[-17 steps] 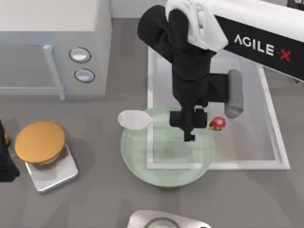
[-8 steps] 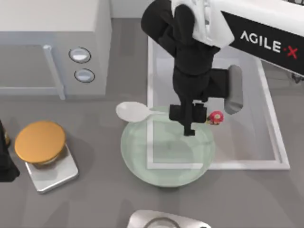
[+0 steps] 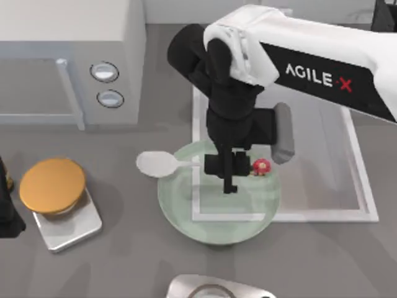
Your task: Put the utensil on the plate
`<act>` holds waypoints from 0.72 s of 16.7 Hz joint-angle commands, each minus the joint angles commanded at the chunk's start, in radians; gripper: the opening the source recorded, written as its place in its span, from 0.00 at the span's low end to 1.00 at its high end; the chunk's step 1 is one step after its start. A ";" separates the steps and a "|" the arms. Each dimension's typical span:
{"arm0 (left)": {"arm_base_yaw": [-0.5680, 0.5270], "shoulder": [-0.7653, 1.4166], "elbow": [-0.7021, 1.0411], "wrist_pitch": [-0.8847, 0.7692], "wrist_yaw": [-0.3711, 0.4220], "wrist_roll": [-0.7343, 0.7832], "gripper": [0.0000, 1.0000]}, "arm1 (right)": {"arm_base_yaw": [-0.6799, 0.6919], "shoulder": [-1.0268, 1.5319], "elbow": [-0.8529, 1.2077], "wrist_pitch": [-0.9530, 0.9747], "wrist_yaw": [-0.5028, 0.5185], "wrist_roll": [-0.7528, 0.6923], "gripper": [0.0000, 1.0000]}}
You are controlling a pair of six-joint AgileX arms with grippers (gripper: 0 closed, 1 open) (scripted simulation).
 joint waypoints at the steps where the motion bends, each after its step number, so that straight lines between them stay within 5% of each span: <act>1: 0.000 0.000 0.000 0.000 0.000 0.000 1.00 | 0.005 0.014 -0.009 0.011 -0.001 -0.003 0.00; 9: 0.000 0.000 0.000 0.000 0.000 0.000 1.00 | 0.013 0.051 -0.039 0.027 -0.002 -0.006 0.00; 12: 0.000 0.000 0.000 0.000 0.000 0.000 1.00 | 0.013 0.051 -0.039 0.027 -0.002 -0.006 0.23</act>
